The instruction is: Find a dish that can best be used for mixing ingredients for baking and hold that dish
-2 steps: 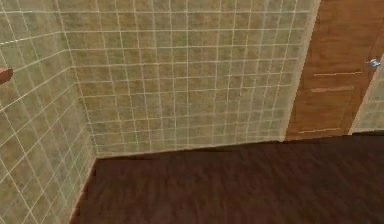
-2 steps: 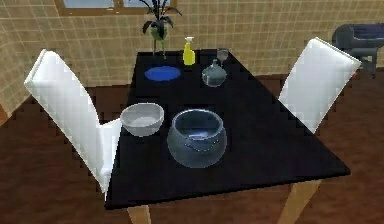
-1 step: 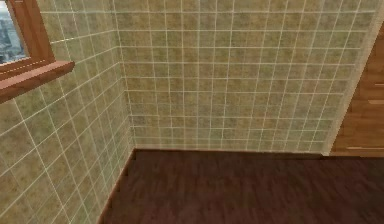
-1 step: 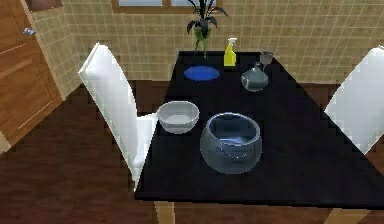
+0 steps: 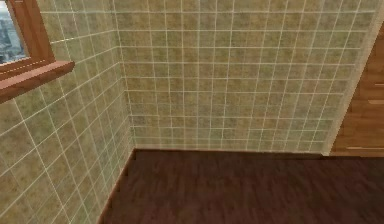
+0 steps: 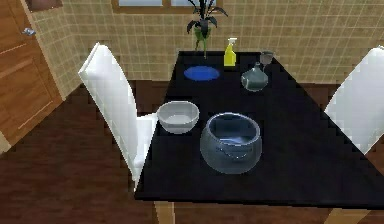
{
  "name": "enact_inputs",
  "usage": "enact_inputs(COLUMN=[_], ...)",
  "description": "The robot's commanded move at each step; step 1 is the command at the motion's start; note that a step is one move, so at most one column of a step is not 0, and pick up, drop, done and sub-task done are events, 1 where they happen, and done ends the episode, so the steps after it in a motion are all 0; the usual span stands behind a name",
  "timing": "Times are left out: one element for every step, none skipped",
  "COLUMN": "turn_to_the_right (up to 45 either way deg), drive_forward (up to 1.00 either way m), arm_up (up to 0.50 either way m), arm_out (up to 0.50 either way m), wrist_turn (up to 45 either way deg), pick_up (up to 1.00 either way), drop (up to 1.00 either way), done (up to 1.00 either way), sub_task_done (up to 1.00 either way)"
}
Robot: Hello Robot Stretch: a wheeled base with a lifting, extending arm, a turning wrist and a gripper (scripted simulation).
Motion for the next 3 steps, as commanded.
enact_inputs(turn_to_the_right=[0.0, 0.0, 0.0], drive_forward=[0.00, 0.00, 0.00], arm_up=[0.38, 0.00, 0.00], arm_out=[0.00, 0.48, 0.00], wrist_turn=[0.0, 0.0, 45.0], pick_up=[0.00, 0.00, 0.00], drop=[0.00, 0.00, 0.00], done=[0.00, 0.00, 0.00], sub_task_done=[0.00, 0.00, 0.00])
